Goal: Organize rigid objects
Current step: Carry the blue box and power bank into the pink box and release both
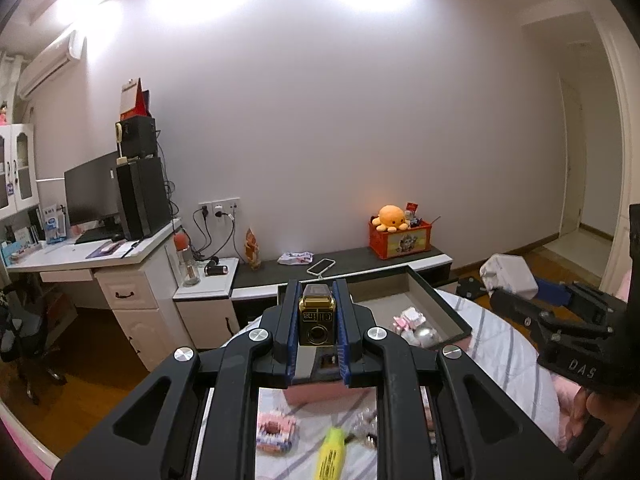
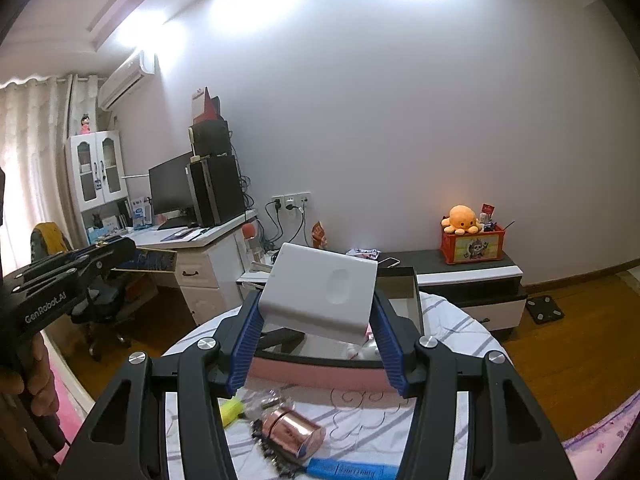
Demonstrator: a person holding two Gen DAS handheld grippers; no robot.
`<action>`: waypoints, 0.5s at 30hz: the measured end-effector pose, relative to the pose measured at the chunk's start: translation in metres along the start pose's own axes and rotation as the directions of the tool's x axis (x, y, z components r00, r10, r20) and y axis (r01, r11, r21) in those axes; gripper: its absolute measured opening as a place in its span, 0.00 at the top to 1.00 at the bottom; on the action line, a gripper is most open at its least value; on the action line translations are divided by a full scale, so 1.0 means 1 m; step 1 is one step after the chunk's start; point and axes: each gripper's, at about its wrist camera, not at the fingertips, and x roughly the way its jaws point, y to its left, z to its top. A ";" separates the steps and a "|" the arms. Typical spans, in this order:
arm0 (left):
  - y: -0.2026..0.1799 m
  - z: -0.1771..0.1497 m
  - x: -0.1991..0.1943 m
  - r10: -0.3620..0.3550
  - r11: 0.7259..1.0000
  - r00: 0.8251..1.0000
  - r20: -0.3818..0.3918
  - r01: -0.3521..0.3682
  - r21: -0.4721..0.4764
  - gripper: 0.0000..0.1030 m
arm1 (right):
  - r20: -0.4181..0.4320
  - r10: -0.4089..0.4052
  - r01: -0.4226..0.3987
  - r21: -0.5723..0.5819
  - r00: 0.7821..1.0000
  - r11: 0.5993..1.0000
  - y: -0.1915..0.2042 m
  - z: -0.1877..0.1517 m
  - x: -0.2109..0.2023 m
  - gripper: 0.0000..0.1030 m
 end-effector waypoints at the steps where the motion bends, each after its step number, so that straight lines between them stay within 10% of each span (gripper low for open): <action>1: -0.003 0.000 0.005 -0.003 1.000 1.000 -0.006 0.003 0.006 0.85 | -0.009 0.001 -0.001 0.002 1.000 1.000 -0.003 0.001 0.008 0.47; 15: -0.020 -0.016 0.123 -0.043 0.998 0.985 -0.168 0.048 0.026 0.85 | -0.163 -0.006 0.009 0.017 0.987 1.000 -0.038 -0.015 0.100 0.47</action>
